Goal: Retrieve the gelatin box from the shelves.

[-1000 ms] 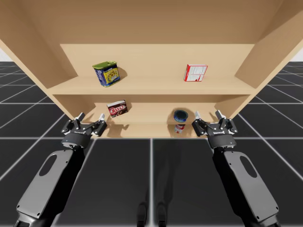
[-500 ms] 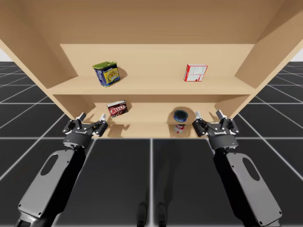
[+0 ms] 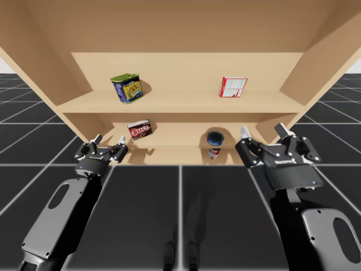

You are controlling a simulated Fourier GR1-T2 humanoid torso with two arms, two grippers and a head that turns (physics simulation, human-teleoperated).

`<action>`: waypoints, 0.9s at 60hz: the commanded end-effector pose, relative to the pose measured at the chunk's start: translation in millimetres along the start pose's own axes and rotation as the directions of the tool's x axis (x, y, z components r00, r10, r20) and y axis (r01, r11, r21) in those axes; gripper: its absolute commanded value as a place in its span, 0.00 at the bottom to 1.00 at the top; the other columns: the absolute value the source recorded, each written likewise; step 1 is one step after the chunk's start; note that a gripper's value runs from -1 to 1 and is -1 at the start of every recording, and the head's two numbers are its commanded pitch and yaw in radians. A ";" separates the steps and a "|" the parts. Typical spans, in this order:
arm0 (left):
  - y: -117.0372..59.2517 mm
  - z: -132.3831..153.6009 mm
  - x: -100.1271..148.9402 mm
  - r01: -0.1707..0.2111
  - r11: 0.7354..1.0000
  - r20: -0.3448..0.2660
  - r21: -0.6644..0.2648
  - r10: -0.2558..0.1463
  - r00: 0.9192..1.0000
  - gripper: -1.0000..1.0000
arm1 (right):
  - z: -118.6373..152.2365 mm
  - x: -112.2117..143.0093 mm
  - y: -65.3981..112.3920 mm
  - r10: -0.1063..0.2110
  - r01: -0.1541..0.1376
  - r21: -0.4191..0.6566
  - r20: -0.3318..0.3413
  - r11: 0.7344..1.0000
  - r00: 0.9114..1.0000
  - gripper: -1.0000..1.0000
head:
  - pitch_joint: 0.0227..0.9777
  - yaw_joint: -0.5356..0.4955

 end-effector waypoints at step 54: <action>7.7 -0.9 0.9 -0.022 0.999 0.000 0.023 0.022 1.000 0.00 | -99.6 56.0 48.7 0.041 -0.041 0.008 -0.070 0.999 0.997 0.00 | 0.26 0.26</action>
